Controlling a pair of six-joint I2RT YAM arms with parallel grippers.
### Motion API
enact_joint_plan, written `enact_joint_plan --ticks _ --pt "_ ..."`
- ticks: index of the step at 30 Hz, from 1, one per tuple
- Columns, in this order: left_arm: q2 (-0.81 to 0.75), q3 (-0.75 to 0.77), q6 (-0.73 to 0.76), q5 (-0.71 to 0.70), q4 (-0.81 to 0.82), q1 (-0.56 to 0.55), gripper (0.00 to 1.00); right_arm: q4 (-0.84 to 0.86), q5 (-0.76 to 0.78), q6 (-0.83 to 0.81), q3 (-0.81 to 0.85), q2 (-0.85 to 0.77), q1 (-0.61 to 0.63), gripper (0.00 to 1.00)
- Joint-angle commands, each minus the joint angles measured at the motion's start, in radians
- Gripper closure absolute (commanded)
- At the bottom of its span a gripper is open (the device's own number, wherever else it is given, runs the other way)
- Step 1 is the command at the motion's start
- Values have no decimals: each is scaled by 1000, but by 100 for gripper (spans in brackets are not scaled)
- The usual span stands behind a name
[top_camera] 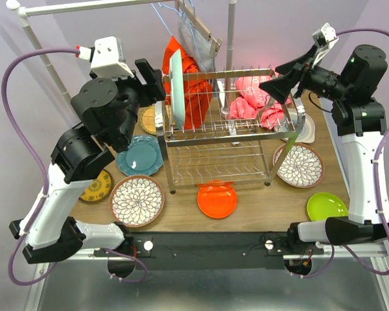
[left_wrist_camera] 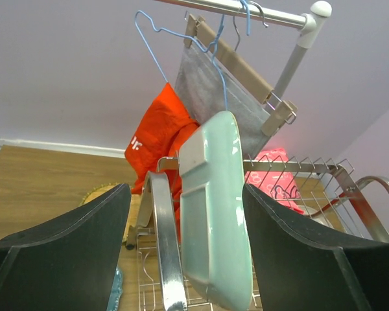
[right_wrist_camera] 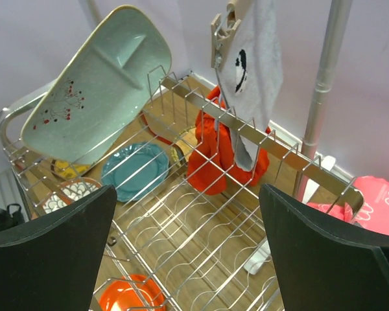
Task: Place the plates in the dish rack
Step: Insert the plate into the dish rack, then grab a plate with the right arm
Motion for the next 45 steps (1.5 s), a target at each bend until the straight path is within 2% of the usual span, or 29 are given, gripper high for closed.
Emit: enact_joint_plan --ticks 1,3,7,13,17,21,30,37,45 --pt "2 -38 -3 161 76 69 21 -47 97 -41 36 -6 -3 0" --pt "-4 -51 -3 178 97 93 21 -47 192 -18 45 -1 -31 0" --pt "-29 -99 8 246 161 168 21 -46 127 95 98 57 -202 0" --pt "-40 -146 18 309 200 239 21 -46 228 88 92 65 -265 0" --pt "-64 -200 20 321 234 274 21 -46 300 117 54 89 -335 0" --pt "-113 -284 5 336 270 303 21 -49 323 132 -64 131 -404 0" --pt "-243 -476 -44 283 289 322 20 -164 489 0 -150 379 -427 0" --pt "-325 -610 -121 254 287 327 20 -177 587 -8 -162 580 -476 0" --pt "-373 -679 -181 257 286 327 20 -176 610 -46 -106 758 -506 9"
